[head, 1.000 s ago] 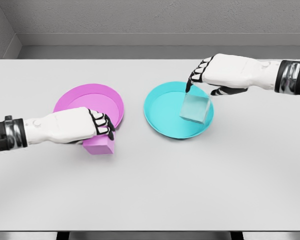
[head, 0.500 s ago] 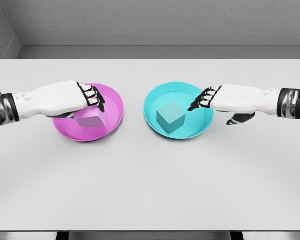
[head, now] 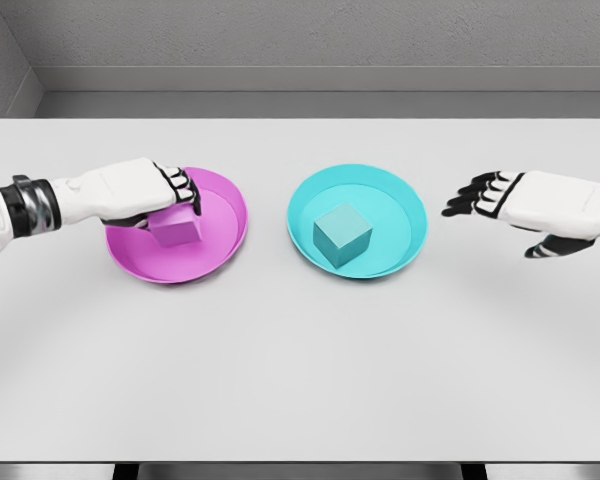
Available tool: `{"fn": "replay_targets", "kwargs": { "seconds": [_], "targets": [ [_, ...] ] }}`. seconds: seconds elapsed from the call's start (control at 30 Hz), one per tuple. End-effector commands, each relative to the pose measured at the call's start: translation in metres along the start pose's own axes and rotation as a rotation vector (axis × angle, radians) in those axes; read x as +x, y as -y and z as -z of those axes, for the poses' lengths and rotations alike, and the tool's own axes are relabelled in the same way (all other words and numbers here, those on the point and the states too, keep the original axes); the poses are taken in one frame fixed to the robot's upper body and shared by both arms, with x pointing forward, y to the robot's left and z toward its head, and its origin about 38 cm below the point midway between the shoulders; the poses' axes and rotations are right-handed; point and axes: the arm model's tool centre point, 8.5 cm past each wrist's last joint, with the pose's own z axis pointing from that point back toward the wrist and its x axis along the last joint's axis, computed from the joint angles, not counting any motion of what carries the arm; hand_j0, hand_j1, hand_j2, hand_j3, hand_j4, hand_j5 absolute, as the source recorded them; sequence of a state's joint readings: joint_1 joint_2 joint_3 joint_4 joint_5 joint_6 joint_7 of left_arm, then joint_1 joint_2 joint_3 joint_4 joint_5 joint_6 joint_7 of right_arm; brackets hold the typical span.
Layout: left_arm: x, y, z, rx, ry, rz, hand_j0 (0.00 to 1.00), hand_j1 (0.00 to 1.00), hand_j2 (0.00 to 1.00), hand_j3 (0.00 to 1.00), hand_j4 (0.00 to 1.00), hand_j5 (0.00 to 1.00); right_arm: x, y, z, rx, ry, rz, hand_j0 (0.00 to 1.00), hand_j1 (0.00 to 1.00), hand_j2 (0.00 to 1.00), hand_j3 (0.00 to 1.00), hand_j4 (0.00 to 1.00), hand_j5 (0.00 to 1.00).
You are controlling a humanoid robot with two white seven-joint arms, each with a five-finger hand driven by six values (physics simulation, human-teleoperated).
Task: Place the blocks in the corresponding plates according to their colors
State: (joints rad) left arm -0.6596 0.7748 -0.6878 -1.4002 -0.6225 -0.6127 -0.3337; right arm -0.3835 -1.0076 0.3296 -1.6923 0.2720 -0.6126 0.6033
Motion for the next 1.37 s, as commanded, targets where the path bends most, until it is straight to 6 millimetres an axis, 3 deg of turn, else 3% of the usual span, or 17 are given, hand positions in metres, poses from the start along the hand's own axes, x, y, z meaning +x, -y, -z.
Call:
{"fn": "replay_targets", "kwargs": {
  "seconds": [0.0, 0.1, 0.17, 0.43, 0.83, 1.1, 1.33],
  "targets": [
    [-0.002, 0.004, 0.002, -0.008, -0.006, -0.011, 0.56, 0.56, 0.56, 0.56, 0.56, 0.56, 0.0, 0.003, -0.002, -0.01, -0.002, -0.003, 1.0, 1.0, 1.0, 1.0, 1.0, 1.0],
    [-0.002, 0.002, 0.002, -0.006, -0.007, -0.008, 0.93, 0.93, 0.93, 0.93, 0.93, 0.93, 0.001, 0.003, 0.0, -0.008, 0.002, -0.001, 1.0, 1.0, 1.0, 1.0, 1.0, 1.0],
    [-0.003, 0.002, 0.002, -0.008, -0.007, -0.005, 1.0, 1.0, 1.0, 1.0, 1.0, 1.0, 0.001, 0.003, 0.0, -0.011, 0.001, -0.001, 1.0, 1.0, 1.0, 1.0, 1.0, 1.0],
    [-0.006, -0.005, -0.004, -0.008, -0.017, 0.017, 1.0, 1.0, 1.0, 1.0, 1.0, 1.0, 0.0, 0.006, 0.0, -0.021, 0.001, -0.005, 1.0, 1.0, 1.0, 1.0, 1.0, 1.0],
    [-0.016, -0.02, -0.074, -0.013, -0.049, 0.002, 1.0, 1.0, 1.0, 1.0, 1.0, 1.0, 0.0, 0.005, -0.002, -0.007, -0.003, -0.008, 1.0, 1.0, 1.0, 1.0, 1.0, 1.0],
    [-0.012, -0.004, -0.105, -0.025, -0.061, -0.082, 1.0, 1.0, 1.0, 1.0, 1.0, 1.0, 0.0, 0.005, -0.001, -0.008, -0.002, -0.008, 1.0, 1.0, 1.0, 1.0, 1.0, 1.0],
    [-0.013, 0.001, -0.108, -0.031, -0.067, -0.098, 1.0, 1.0, 1.0, 1.0, 1.0, 1.0, 0.0, 0.005, -0.001, -0.006, -0.003, -0.007, 1.0, 1.0, 1.0, 1.0, 1.0, 1.0]
  ]
}}
